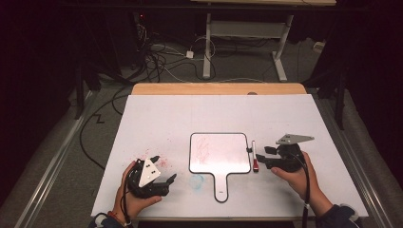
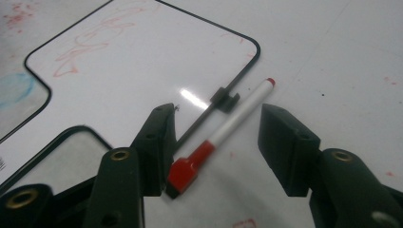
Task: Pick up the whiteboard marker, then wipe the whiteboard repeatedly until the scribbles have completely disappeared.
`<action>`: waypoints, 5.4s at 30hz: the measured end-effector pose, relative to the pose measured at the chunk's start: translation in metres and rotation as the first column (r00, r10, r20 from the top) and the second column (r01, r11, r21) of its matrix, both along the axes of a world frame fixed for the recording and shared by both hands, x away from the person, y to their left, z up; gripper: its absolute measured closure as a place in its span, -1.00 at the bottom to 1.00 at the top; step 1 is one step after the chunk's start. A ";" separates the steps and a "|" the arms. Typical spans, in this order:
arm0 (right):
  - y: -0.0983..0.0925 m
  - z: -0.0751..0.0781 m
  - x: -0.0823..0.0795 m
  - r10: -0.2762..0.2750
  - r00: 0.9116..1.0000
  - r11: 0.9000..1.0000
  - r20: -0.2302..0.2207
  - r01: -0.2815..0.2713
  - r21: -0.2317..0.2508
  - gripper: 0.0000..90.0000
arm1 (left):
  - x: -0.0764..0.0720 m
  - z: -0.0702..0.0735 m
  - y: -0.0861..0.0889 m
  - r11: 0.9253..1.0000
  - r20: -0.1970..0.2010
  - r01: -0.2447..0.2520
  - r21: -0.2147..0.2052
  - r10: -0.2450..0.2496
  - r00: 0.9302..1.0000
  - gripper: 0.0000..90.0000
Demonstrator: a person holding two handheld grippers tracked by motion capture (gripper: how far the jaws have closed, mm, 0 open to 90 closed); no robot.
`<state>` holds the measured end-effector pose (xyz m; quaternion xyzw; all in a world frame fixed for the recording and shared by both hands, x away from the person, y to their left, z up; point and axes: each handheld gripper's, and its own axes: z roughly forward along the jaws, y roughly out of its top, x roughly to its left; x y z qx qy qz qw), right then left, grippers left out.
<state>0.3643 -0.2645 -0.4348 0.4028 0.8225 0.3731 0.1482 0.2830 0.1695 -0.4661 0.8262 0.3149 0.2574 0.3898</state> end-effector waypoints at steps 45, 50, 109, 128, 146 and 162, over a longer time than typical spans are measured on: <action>0.037 0.025 0.007 -0.012 0.990 0.996 0.139 0.000 0.088 0.82 | 0.016 0.008 -0.017 0.999 -0.032 0.026 -0.043 -0.028 0.999 -0.55; 0.054 0.034 -0.001 0.053 0.984 0.990 0.168 -0.074 0.122 0.82 | 0.027 0.024 -0.041 0.987 -0.023 0.086 -0.136 -0.090 0.996 -0.52; 0.002 0.014 -0.067 0.090 0.903 0.996 0.420 -0.083 -0.036 -0.11 | 0.106 0.035 -0.083 0.956 -0.034 0.219 -0.197 -0.230 0.973 0.74; -0.018 -0.001 -0.073 0.052 0.923 0.998 0.381 -0.034 -0.052 -0.26 | 0.151 0.006 -0.081 0.979 -0.039 0.122 -0.163 -0.130 0.991 0.74; -0.015 -0.001 -0.079 0.101 0.906 0.994 0.412 -0.073 -0.083 -0.26 | 0.145 -0.005 -0.103 0.972 -0.040 0.168 -0.163 -0.177 0.983 0.75; -0.014 0.002 -0.078 0.127 0.894 0.991 0.430 -0.096 -0.093 -0.27 | 0.142 -0.008 -0.092 0.969 -0.075 0.104 -0.225 -0.123 0.990 0.75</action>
